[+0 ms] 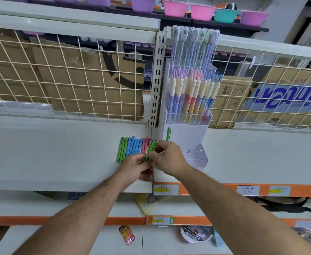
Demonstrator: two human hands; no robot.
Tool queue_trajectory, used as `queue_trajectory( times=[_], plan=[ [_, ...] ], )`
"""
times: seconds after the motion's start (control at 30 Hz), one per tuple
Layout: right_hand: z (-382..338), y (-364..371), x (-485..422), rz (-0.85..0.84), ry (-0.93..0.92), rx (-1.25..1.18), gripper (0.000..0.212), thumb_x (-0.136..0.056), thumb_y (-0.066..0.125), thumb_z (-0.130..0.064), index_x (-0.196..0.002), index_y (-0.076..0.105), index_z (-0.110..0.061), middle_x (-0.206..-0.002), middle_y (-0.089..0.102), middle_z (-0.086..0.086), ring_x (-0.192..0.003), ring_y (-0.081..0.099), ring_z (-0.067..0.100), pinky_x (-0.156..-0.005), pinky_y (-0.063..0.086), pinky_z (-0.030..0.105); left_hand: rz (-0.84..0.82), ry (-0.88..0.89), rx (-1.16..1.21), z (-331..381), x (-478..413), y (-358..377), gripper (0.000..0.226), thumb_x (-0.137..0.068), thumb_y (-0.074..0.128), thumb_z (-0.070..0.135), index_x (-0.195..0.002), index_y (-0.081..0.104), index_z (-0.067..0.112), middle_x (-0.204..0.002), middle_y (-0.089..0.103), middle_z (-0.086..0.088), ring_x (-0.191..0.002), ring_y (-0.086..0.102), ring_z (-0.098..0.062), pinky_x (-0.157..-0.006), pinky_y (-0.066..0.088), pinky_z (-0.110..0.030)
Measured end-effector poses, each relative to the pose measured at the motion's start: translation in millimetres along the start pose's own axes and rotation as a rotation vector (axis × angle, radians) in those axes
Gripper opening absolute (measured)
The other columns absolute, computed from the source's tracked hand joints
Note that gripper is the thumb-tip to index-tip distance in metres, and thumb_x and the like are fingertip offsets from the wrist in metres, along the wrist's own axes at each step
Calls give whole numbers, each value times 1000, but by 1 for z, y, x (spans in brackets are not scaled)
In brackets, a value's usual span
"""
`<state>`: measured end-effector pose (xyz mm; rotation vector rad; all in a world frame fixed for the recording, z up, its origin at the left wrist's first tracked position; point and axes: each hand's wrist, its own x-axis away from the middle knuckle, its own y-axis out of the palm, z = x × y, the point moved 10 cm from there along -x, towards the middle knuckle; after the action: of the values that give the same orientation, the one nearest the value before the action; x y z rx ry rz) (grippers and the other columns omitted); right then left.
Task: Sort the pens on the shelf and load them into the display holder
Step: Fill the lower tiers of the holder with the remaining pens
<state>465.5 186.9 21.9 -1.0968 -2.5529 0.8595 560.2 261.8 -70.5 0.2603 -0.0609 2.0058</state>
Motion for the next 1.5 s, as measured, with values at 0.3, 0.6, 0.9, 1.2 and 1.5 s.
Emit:
queue_trajectory(
  times=[0.3,0.6,0.9,1.2,1.5],
  plan=[
    [2,-89,6,390,2,-170,17,-98,61,-25,-82,64,-22,-73,71,-2,-66,72,8,-62,61,42,6,2,-47,2,1,-2,19,-100,56,17,-105,73,26,-87,74,-8,-74,72,-25,-65,59,-37],
    [9,-87,4,336,27,35,16,-100,59,-33,-88,64,-22,-77,71,0,-69,69,20,-68,61,48,26,33,-81,4,2,-3,22,-102,54,20,-106,72,32,-86,71,-10,-67,68,-20,-60,57,-33],
    [-4,-78,-2,285,-5,185,24,-102,57,-26,-92,66,-6,-81,70,10,-78,69,28,-74,58,44,40,34,-91,5,2,-3,22,-101,54,21,-105,72,33,-88,70,-13,-65,67,-19,-61,57,-32],
    [6,-61,-4,195,46,434,27,-99,59,-29,-79,62,-10,-70,61,3,-64,56,23,-50,36,28,41,40,-99,4,1,-4,24,-101,55,22,-100,73,37,-86,71,-11,-64,67,-19,-60,57,-33],
    [13,-50,-17,122,70,615,37,-100,54,-31,-66,43,-22,-69,55,3,-68,56,27,-50,30,28,47,23,-96,1,-2,-5,24,-101,55,22,-101,74,37,-84,70,-10,-63,66,-17,-60,56,-33]
  ],
)
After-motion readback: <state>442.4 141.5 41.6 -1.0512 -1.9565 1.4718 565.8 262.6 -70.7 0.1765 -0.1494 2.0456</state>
